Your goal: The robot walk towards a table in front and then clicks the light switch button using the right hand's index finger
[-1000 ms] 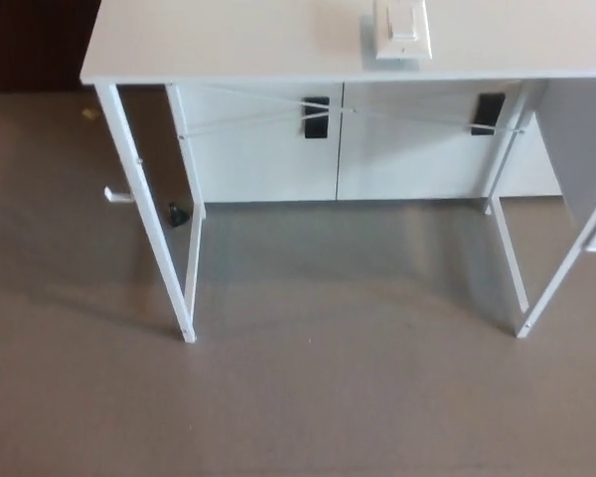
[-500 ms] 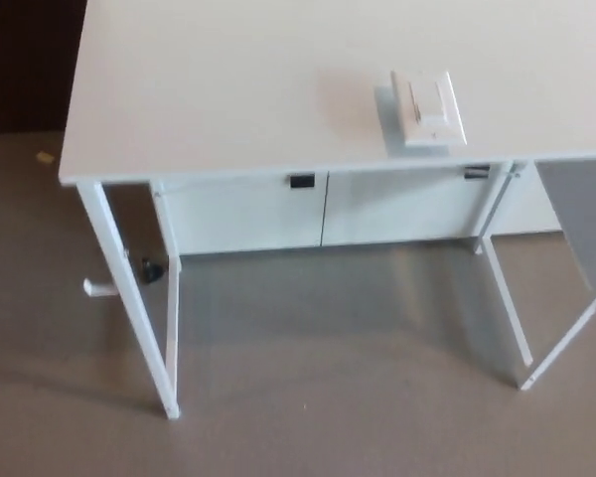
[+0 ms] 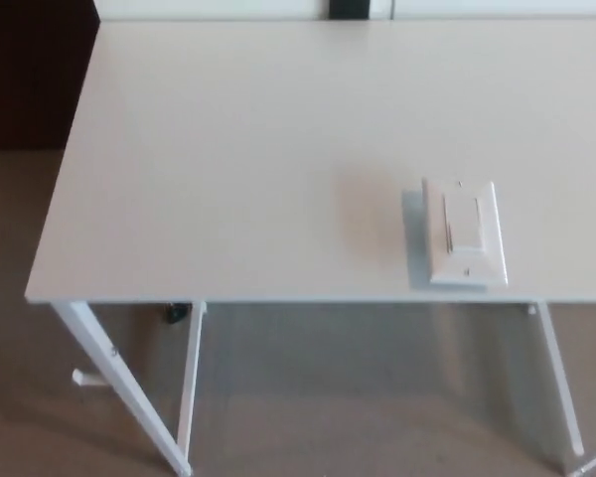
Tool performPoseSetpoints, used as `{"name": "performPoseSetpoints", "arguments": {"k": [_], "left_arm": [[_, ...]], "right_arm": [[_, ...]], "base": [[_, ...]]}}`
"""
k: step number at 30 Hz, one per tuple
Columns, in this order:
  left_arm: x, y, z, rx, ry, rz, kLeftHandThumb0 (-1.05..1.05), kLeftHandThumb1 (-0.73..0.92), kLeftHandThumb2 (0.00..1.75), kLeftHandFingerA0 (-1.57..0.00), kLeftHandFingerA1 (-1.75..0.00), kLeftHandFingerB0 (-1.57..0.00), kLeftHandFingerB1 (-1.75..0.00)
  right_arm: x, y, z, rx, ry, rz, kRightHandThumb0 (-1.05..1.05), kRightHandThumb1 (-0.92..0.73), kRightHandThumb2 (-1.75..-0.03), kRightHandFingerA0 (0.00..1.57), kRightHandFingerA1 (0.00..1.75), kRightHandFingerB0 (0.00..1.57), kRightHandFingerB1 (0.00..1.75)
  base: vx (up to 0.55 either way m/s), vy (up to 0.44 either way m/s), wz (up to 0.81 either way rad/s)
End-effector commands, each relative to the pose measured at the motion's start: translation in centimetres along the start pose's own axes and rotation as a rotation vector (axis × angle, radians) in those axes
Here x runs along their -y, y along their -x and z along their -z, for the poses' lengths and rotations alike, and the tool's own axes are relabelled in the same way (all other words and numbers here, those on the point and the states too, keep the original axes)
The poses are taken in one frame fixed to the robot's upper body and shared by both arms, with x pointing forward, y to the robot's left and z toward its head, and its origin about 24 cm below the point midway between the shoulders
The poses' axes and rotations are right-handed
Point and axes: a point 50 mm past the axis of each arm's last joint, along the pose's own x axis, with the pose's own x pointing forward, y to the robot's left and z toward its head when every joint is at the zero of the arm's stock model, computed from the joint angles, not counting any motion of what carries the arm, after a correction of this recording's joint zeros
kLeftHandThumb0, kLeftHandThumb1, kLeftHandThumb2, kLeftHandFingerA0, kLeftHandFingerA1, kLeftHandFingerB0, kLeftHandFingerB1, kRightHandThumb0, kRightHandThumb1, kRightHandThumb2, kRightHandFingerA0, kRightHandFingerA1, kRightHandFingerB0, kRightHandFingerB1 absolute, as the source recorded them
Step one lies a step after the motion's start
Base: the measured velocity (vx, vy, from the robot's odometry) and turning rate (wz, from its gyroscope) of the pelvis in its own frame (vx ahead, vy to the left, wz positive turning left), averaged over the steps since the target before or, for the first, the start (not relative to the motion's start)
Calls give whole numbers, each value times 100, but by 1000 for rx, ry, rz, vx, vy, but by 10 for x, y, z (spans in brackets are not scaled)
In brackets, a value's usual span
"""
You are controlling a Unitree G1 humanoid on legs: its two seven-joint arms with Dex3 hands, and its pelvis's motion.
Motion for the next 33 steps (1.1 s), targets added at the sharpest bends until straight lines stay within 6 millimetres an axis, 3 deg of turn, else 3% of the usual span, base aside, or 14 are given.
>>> {"name": "performPoseSetpoints", "arguments": {"k": [1, 2, 4, 5, 6, 10, 11, 12, 13, 23, 24, 27, 28, 33], "left_arm": [[-1, 4, 3, -32, 49, 61, -41, 39, 77, -37, -52, -30, -47], [0, 4, 3, -41, 45, 75, -37, 56, 56, -40, -38, -39, -35], [4, 7, 7, -57, 32, 92, -37, 55, 57, -39, -38, -38, -35], [6, 8, 9, -65, 19, 101, -40, 55, 57, -40, -38, -39, -34], [10, 11, 11, -73, 33, 123, -33, 53, 56, -39, -38, -39, -35], [19, 18, 16, -89, 41, 150, -31, 54, 57, -39, -38, -39, -35], [23, 20, 17, -97, 51, 162, -30, 54, 56, -38, -38, -39, -35], [26, 22, 17, -104, 63, 172, -30, 54, 56, -38, -38, -39, -35], [30, 25, 19, -111, 63, 185, -30, 55, 56, -38, -38, -39, -35], [40, 30, 25, -137, -25, 211, -41, 57, 56, -40, -38, -37, -34], [40, 29, 25, -139, -20, 210, -43, 39, 76, -35, -51, -27, -46], [36, 28, 26, -157, -47, 214, -42, 39, 77, -35, -52, -27, -46], [36, 28, 26, -169, -39, 214, -36, 57, 57, -39, -39, -35, -34], [35, 28, 28, -193, -53, 216, -37, 58, 58, -39, -39, -35, -34]], "right_arm": [[0, 5, 6, -12, -8, -3, -67, -44, -90, 68, 71, 44, 59], [-1, 6, 6, -11, -10, -4, -66, -44, -90, 67, 71, 43, 58], [-2, 10, 10, -21, -9, -4, -65, -44, -90, 68, 71, 43, 58], [-3, 12, 12, -26, -7, -5, -65, -56, -57, 68, 59, 54, 51], [-4, 14, 15, -36, -9, -11, -65, -44, -90, 67, 70, 44, 59], [-7, 19, 20, -54, -2, -18, -64, -45, -90, 67, 70, 44, 58], [-8, 21, 22, -60, 1, -18, -61, -56, -56, 70, 57, 55, 50], [-9, 23, 23, -63, 5, -18, -61, -56, -56, 70, 57, 55, 50], [-11, 27, 26, -68, 3, -20, -62, -44, -89, 69, 70, 44, 58], [-16, 34, 34, -93, 5, -23, -63, -43, -89, 70, 70, 43, 56], [-17, 34, 33, -94, 1, -22, -63, -42, -88, 70, 71, 42, 56], [-18, 34, 31, -95, -8, -24, -62, -42, -88, 71, 72, 42, 56], [-18, 35, 30, -96, -8, -25, -62, -42, -87, 70, 72, 42, 56], [-18, 34, 32, -100, -1, -23, -62, -42, -88, 69, 70, 43, 56]], "base": [[262, -58, -9], [255, -46, -9], [255, -34, -24], [257, -21, -26], [153, 163, -19], [315, 226, -21], [221, 201, -22], [101, 163, 1], [94, 159, 3], [0, 2, 1], [-37, -145, 4], [-17, -184, 2], [-59, -152, 5], [8, 19, -5]]}}
